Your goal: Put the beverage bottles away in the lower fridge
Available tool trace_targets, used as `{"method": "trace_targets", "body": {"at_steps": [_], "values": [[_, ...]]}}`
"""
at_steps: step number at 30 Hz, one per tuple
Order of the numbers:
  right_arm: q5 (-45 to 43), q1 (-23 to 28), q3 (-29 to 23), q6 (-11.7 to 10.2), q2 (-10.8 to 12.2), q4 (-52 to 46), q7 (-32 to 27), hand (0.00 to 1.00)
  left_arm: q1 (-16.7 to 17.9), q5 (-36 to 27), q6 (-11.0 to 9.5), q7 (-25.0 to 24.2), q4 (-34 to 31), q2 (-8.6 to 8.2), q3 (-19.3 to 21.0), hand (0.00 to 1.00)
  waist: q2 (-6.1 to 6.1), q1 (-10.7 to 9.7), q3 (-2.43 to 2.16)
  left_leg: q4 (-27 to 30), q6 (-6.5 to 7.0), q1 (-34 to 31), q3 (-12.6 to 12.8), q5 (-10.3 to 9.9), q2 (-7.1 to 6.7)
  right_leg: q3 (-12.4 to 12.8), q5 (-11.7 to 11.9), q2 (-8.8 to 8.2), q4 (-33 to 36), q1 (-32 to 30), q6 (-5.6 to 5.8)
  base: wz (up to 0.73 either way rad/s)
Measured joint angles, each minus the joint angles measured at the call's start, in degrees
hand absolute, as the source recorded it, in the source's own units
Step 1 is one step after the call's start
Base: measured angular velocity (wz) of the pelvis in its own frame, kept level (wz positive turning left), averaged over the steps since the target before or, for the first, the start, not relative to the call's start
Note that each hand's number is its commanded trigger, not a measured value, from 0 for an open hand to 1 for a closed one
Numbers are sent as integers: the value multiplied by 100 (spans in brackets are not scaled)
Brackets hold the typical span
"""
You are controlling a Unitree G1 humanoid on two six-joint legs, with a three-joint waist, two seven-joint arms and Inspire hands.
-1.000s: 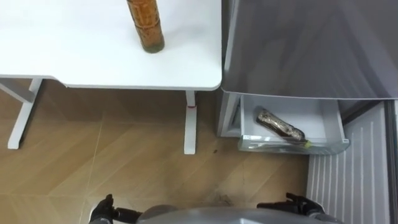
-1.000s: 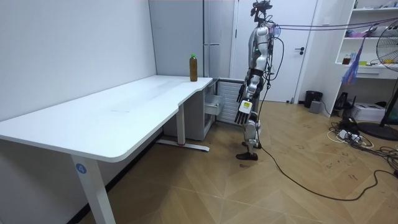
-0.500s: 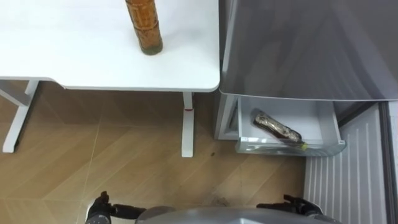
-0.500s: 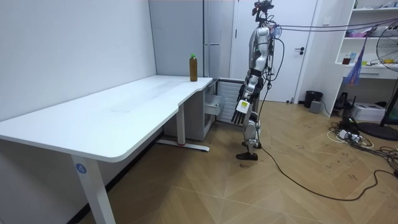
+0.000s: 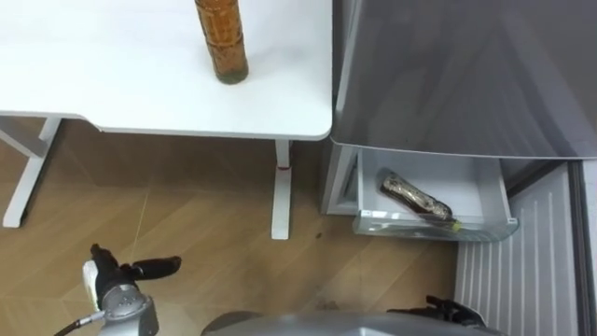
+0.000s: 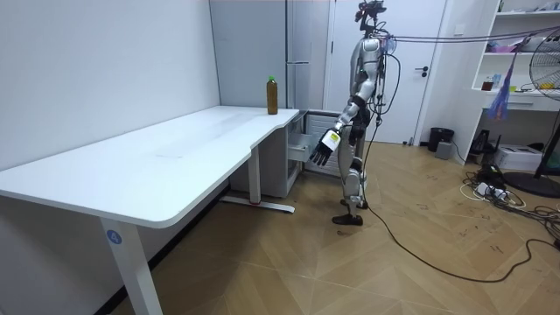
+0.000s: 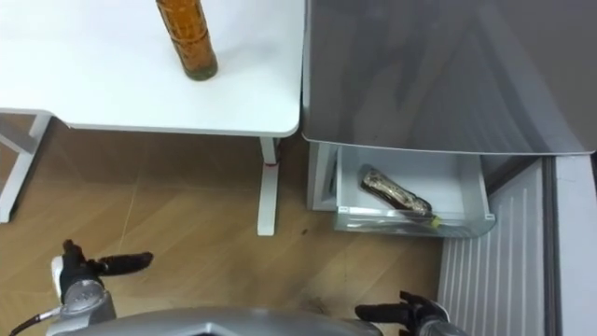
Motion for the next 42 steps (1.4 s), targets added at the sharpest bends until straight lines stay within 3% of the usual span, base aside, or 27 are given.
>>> {"method": "trace_targets", "body": {"at_steps": [2, 6, 14, 18, 20, 28, 35, 42], "values": [[-3, 47, 50, 1, -2, -74, -39, 0, 2, -5, -5, 159, -369, -22, -11, 0, 1, 88, -4, 1, -7, -3, -9, -4, 9, 1, 1, 6, 32, -23, -2, -3], [-59, 62, 45, -9, -3, -174, -89, 0, -1, 5, -252, 471, -661, -18, -30, 0, 36, 85, -29, -8, -7, 35, 1, -5, 11, -79, 6, 7, 59, 14, -5, 0], [94, 128, 53, -86, 7, -193, -134, 0, 125, -2, -379, 909, -1303, -41, -242, 0, 54, 98, -12, 47, -13, 46, -21, -41, 28, -57, 13, 22, 69, 23, -17, -2], [571, 286, -78, -198, 48, -330, -211, 0, 130, 12, -736, 1293, -1996, -25, -403, 0, 97, -14, -4, 53, -4, 16, -76, -48, 16, -76, 17, 19, 80, 90, -17, 4], [665, 399, -165, -219, 53, -438, -195, 0, 136, 21, -802, 1363, -2131, -24, -449, 0, 113, -114, -16, 58, -2, 17, -103, -51, 10, -59, 17, 19, 75, 107, -17, 8], [844, 492, -363, -260, 49, -295, -18, 0, 139, 299, -808, 1409, -2806, -36, -564, 0, 193, -225, 1, 69, -5, 95, -96, -52, 17, 73, 24, 38, 69, 81, -29, -8], [813, 248, -227, -255, 39, 60, 71, 0, 116, 513, -809, 1329, -3329, -36, -594, 0, 126, -236, 4, 57, -6, 67, -135, -52, 10, 77, 23, 42, 58, 23, -29, -1], [466, 97, -133, -245, 36, 84, 98, 0, 83, 462, -808, 959, -3430, -48, -822, 0, 105, -241, 16, 39, -11, 63, -192, -56, 14, 81, 25, 53, 64, -8, -32, -2]]}}
